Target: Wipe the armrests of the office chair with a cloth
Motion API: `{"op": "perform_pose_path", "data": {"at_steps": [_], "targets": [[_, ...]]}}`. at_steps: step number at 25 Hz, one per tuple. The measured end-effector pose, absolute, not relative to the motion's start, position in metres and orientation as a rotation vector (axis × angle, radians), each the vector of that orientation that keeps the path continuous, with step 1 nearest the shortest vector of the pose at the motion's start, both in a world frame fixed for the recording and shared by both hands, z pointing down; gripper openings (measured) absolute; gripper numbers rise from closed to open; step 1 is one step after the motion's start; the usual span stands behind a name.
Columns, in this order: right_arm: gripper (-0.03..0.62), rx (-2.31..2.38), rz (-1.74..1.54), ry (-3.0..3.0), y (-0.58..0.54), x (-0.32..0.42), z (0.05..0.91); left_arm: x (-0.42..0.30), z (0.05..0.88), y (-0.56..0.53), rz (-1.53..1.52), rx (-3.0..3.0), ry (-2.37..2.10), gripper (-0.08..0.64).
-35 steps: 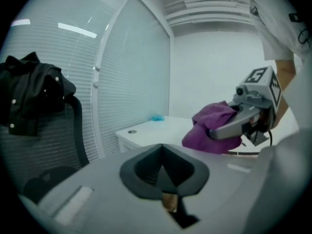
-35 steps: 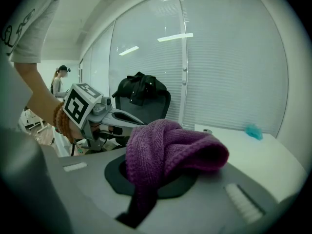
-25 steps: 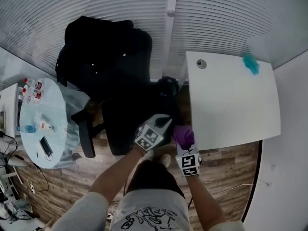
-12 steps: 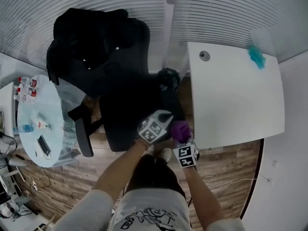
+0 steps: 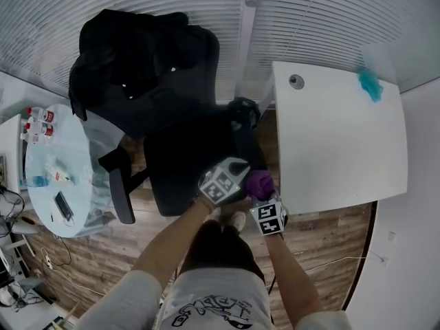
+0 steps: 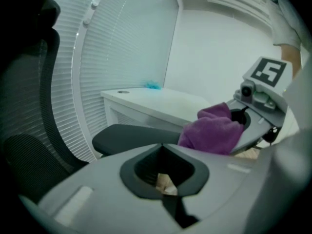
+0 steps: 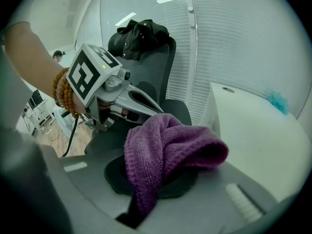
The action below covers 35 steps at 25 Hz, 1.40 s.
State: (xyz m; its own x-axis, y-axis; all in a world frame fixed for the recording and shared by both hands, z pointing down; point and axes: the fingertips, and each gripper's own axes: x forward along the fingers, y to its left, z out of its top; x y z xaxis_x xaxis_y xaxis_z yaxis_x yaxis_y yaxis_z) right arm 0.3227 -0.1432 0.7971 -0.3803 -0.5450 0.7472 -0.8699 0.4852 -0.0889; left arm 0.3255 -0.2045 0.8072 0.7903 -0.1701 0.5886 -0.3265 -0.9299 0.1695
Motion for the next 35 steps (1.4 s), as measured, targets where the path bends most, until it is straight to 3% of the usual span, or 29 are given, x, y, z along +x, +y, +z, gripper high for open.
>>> {"op": "perform_pose_path", "data": {"at_steps": [17,35], "targets": [[0.031,1.01,0.615,-2.088,-0.24,0.297,0.804,0.257,0.816,-0.204,0.966,2.652,-0.479,0.001],[0.031,0.966,0.666,-2.1,-0.313,0.28,0.809,0.248,0.815,-0.197,0.956,2.641,-0.488,0.0]]}}
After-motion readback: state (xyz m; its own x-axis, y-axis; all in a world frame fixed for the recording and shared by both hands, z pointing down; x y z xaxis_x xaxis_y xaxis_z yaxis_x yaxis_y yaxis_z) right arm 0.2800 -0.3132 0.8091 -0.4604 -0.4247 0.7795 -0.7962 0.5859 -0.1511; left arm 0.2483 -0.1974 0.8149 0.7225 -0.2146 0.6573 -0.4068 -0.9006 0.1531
